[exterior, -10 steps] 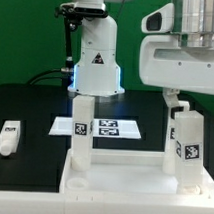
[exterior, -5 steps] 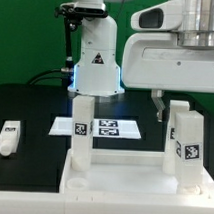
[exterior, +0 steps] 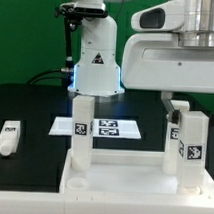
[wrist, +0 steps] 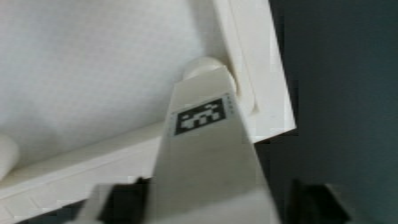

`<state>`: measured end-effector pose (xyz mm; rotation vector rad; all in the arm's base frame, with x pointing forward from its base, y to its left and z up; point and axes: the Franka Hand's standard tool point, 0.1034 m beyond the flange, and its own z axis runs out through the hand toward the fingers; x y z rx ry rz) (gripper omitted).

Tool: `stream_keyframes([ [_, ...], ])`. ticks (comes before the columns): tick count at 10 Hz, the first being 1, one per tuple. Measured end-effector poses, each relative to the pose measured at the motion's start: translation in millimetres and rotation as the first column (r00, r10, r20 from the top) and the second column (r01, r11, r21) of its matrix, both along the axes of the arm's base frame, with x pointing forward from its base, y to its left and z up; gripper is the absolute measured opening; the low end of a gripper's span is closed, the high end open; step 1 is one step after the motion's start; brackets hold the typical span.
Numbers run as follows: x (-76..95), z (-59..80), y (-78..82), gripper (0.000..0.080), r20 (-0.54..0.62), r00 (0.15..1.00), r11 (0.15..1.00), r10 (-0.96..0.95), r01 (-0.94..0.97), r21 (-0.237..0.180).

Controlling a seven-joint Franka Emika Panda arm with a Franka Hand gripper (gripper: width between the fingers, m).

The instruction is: Assemble desk

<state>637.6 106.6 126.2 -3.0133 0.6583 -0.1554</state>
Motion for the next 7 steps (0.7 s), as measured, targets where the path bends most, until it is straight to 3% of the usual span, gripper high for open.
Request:
stream_keyframes([
  [3, -1.5, -1.1, 4.2, 0.0284, -0.016, 0.943, 0.943, -0.332, 0.332, 0.014],
  [5, -2.1, -1.7, 5.7, 0.0284, -0.083, 0.711, 0.707, -0.699, 0.704, 0.067],
  [7, -3.2, -2.8, 4.8, 0.0285, -0.159, 0.439, 0.420, -0.884, 0.897, 0.138],
])
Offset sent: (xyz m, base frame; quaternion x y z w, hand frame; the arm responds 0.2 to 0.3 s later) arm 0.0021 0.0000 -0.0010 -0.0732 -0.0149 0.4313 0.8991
